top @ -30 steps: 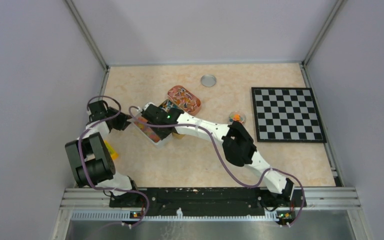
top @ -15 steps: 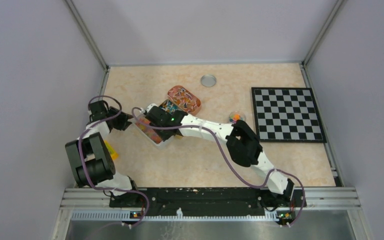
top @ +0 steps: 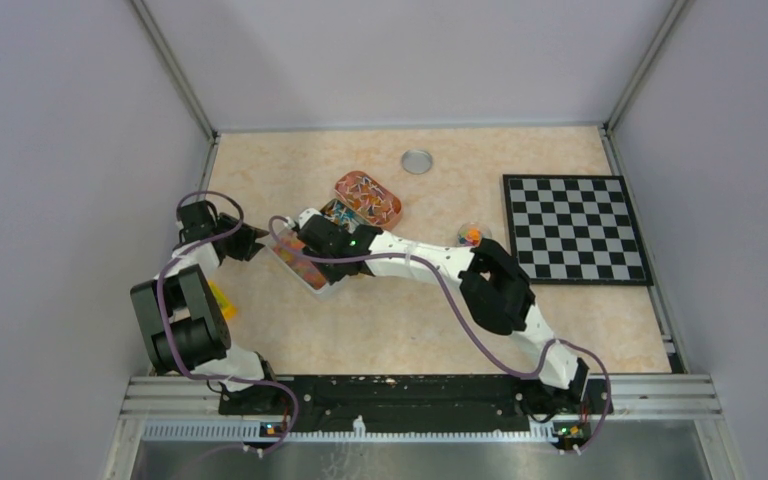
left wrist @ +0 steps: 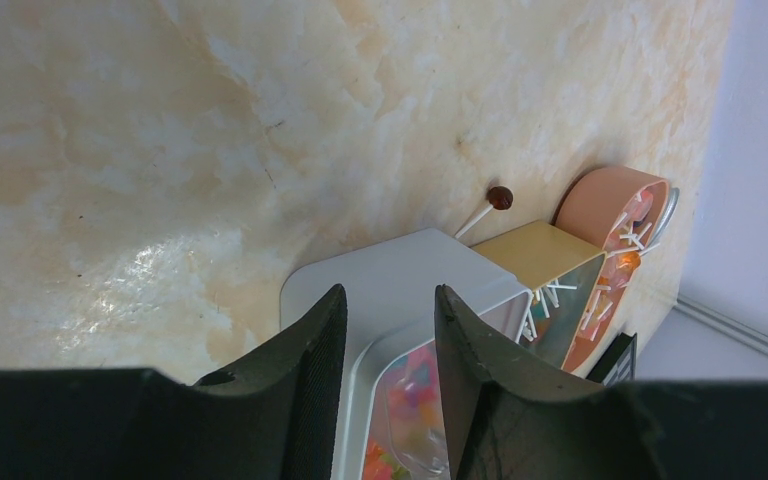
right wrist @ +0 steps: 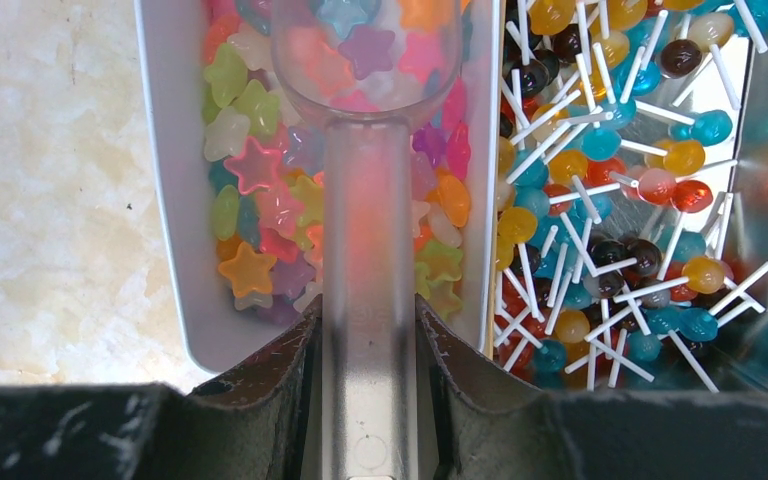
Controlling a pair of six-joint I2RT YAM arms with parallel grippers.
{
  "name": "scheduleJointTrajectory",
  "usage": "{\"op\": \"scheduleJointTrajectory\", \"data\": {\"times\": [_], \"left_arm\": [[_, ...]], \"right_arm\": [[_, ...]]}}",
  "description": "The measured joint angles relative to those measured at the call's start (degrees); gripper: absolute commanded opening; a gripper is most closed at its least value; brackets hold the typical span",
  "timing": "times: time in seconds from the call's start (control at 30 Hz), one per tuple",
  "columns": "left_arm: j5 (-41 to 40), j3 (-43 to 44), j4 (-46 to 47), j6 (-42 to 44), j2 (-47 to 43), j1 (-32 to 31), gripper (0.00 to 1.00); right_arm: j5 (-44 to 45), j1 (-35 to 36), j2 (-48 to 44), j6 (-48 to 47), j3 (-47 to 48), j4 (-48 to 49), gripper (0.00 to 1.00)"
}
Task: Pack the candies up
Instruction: Scoop the fake candies from the storage box.
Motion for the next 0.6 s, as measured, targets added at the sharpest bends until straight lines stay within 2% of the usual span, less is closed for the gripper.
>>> {"op": "scheduleJointTrajectory", "data": {"times": [0.6], "left_arm": [[0.00,0.00,-0.02,0.00,0.00,0.00,0.43]], "right_arm": [[0.61,0.00,-4.50,-0.59,-6.84,5.01,0.00]]}}
